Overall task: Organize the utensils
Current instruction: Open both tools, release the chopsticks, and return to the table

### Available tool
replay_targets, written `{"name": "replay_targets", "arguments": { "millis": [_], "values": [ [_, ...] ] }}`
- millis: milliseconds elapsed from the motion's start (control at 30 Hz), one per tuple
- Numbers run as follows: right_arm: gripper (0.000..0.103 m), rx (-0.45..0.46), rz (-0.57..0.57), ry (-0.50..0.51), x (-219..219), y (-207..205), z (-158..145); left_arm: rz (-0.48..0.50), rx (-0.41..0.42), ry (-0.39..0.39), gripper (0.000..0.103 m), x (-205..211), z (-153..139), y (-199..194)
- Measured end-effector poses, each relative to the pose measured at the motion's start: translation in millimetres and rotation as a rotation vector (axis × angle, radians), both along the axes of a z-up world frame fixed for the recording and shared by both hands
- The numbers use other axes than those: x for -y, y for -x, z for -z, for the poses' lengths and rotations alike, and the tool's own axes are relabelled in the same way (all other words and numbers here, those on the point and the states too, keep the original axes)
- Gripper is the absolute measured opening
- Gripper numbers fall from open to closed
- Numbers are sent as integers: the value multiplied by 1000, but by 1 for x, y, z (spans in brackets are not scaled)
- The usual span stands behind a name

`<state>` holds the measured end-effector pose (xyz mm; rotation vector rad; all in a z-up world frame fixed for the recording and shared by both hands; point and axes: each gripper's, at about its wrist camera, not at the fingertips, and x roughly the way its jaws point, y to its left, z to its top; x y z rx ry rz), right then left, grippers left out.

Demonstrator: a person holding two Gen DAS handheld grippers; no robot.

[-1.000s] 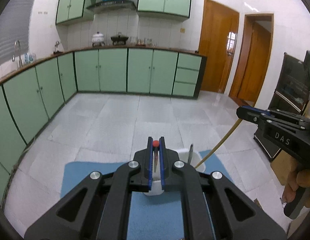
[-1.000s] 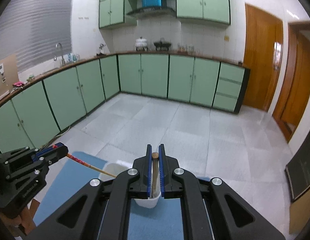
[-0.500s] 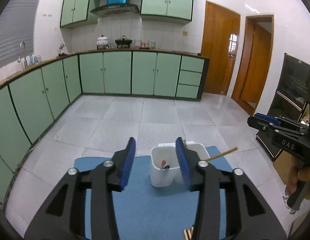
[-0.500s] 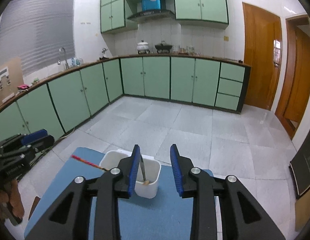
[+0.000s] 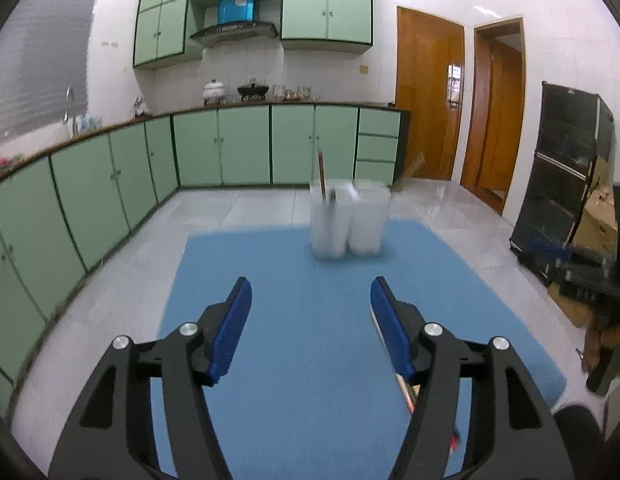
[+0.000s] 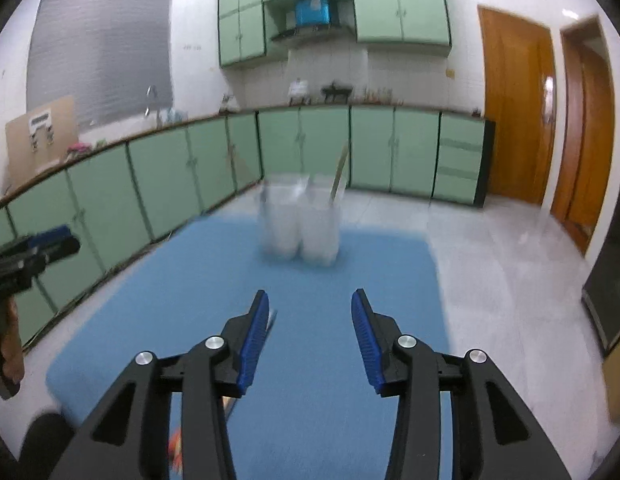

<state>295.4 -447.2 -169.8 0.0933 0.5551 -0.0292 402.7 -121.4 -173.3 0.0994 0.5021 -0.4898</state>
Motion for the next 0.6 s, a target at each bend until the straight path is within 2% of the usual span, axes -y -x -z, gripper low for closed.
{"name": "replay_targets", "arguments": {
  "millis": [33, 133, 233, 367, 600],
  "values": [
    [43, -16, -6, -2, -6, 7, 11, -4, -9, -2, 61, -3, 10, 10],
    [43, -101, -41, -21, -36, 42, 66, -19, -64, -2, 62, -9, 48, 39],
    [43, -151, -74, -9, -60, 64, 99, -16, -133, -6, 62, -8, 82, 59],
    [43, -170, -124, 26, -88, 69, 115, 28, -177, -49, 62, 5, 113, 72],
    [44, -142, -117, 57, -98, 54, 119, 44, -232, -84, 61, 15, 138, 69]
  ]
}}
